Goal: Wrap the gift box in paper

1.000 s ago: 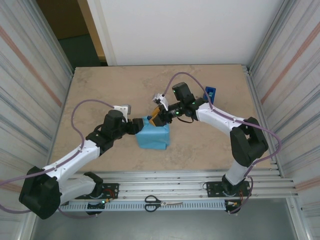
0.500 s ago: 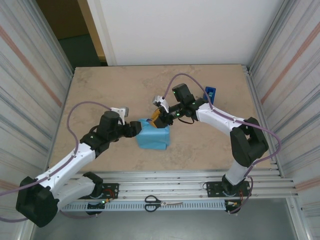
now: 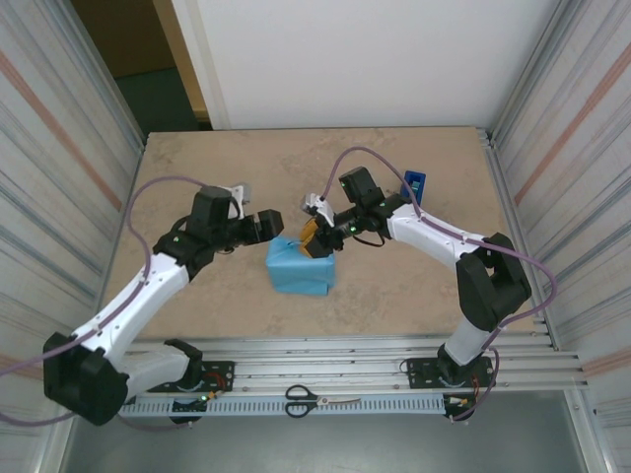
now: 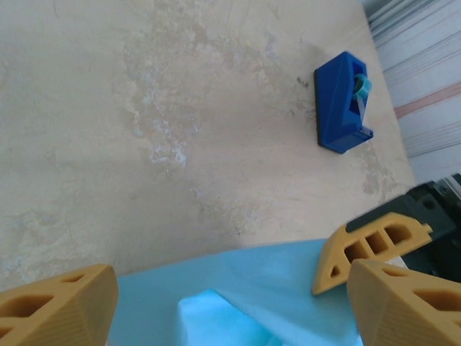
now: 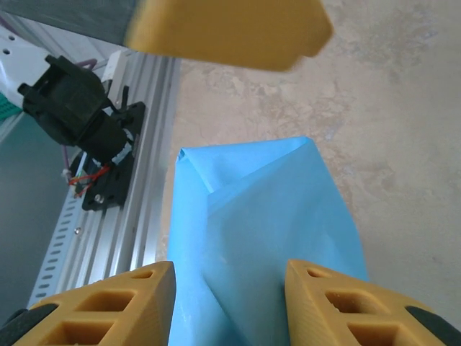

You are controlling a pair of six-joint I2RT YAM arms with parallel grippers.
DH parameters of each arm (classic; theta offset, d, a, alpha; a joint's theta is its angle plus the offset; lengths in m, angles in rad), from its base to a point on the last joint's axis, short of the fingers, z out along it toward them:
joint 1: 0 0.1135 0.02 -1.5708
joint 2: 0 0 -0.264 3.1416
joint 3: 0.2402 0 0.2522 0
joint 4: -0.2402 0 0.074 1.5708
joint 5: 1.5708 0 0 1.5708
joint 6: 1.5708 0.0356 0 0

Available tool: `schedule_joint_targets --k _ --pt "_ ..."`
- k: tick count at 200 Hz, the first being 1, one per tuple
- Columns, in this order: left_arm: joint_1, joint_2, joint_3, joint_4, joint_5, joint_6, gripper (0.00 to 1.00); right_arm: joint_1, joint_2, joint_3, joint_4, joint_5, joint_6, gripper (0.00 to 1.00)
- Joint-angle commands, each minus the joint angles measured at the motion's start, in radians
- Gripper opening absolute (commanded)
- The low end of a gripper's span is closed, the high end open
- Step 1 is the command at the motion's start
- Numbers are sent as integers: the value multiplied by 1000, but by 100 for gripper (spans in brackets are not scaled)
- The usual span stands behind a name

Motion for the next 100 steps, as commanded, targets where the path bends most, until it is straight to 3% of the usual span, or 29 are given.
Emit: schedule_joint_targets --k 1,45,83,100 --pt "5 36 30 -116 32 -19 84 14 -13 -7 -62 -11 -41 43" --pt "45 56 -5 -85 62 -73 78 19 -1 -1 -104 -8 -66 43" --pt "60 72 -21 -62 135 -66 65 21 9 12 -112 1 -67 42" --pt "60 67 -40 -62 147 -62 65 20 11 14 -115 3 -66 43"
